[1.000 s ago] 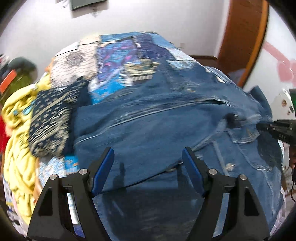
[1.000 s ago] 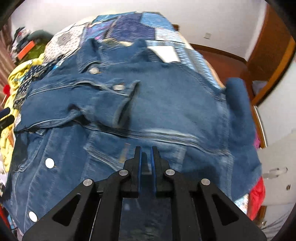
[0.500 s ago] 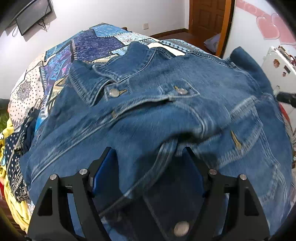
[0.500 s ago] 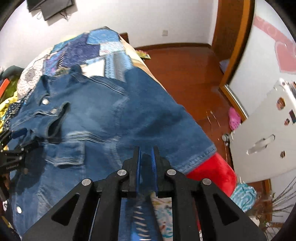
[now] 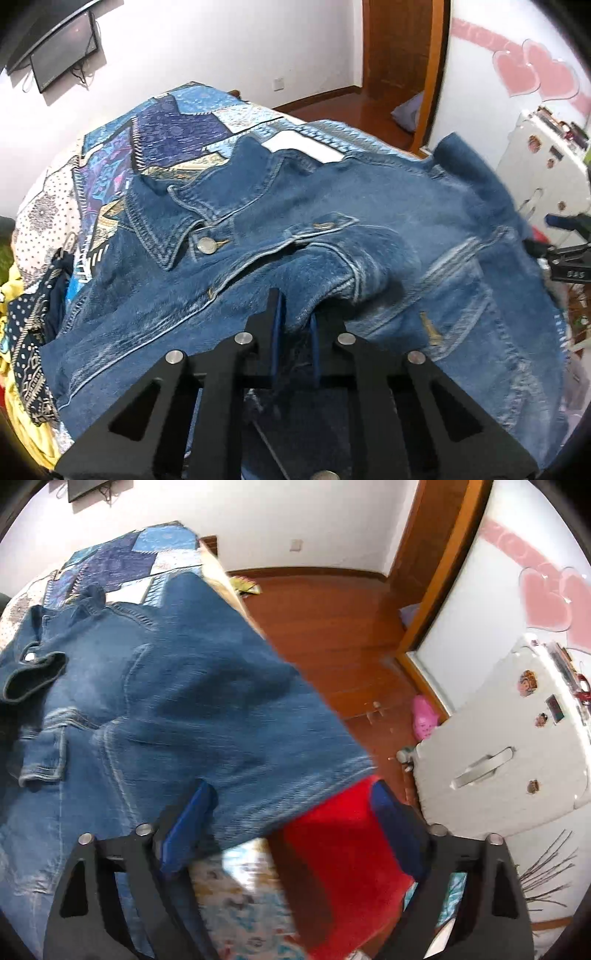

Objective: Fold large clothes

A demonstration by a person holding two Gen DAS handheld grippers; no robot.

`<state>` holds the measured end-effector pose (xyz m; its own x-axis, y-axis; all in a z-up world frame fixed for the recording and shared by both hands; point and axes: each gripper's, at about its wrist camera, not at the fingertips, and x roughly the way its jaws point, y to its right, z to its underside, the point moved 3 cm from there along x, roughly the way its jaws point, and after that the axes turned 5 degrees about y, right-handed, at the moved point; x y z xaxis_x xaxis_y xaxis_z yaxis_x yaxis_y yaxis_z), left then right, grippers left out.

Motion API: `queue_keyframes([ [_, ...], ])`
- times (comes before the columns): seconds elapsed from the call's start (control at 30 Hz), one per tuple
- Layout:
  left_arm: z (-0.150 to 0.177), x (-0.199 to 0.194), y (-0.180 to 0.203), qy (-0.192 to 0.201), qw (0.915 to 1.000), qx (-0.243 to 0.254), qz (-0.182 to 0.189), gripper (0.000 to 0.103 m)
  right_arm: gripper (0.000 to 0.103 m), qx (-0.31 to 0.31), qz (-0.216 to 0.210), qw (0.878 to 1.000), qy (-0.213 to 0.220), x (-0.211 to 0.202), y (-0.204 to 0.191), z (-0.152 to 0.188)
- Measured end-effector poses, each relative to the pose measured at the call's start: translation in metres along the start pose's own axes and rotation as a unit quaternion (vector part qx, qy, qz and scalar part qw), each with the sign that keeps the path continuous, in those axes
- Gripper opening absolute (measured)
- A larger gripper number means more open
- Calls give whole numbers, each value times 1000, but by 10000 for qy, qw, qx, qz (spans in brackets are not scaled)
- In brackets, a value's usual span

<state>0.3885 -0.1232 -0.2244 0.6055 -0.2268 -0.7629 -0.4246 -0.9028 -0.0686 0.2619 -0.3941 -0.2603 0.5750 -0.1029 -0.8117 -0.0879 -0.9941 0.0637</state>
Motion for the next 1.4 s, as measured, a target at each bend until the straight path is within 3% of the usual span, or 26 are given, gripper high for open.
queue_keyframes([
  [0.1, 1, -1, 12, -98, 9998, 92, 156, 12, 87, 519, -435, 9976, -136, 2, 15, 2],
  [0.2, 6, 7, 20, -246, 9994, 209, 80, 12, 87, 1058, -884, 9901, -282, 7, 28, 1],
  [0.33, 18, 20, 21, -528, 9985, 20, 112, 17, 87, 1628, -1272, 9776, -397, 17, 35, 2],
  [0.43, 21, 18, 17, -528, 9984, -150, 168, 21, 88, 2020, -1507, 9666, -459, 29, 42, -1],
  [0.57, 22, 11, 12, -531, 9975, -369, 293, 41, 88, 2367, -1642, 9560, -549, 45, 45, -6],
  [0.6, 22, 8, 12, -528, 9973, -397, 315, 55, 88, 2455, -1675, 9531, -578, 50, 45, -7],
  [0.63, 23, 4, 11, -503, 9971, -420, 380, 61, 88, 2497, -1693, 9516, -581, 52, 45, -7],
  [0.8, 26, -9, 6, -387, 9981, -368, 298, 64, 86, 2712, -1772, 9445, -546, 64, 50, -6],
  [0.9, 26, -15, 0, -325, 9983, -419, 228, 64, 62, 2847, -1634, 9429, -558, 68, 55, -5],
  [0.97, 25, -20, -7, -269, 9981, -525, 194, 64, 34, 2978, -1578, 9398, -567, 69, 63, -3],
  [1.03, 24, -23, -14, -224, 9976, -628, 170, 64, 20, 3156, -1611, 9337, -511, 67, 72, -2],
  [1.13, 23, -29, -25, -168, 9966, -794, 128, 64, 12, 3193, -1621, 9330, -350, 57, 75, -5],
  [1.23, 23, -35, -32, -130, 9960, -873, 100, 64, 9, 2738, -1437, 9510, -7, 34, 65, -21],
  [1.4, 26, -51, -44, 32, 9956, -931, 0, 64, 7, 2275, -1526, 9606, 472, -6, 46, -52],
])
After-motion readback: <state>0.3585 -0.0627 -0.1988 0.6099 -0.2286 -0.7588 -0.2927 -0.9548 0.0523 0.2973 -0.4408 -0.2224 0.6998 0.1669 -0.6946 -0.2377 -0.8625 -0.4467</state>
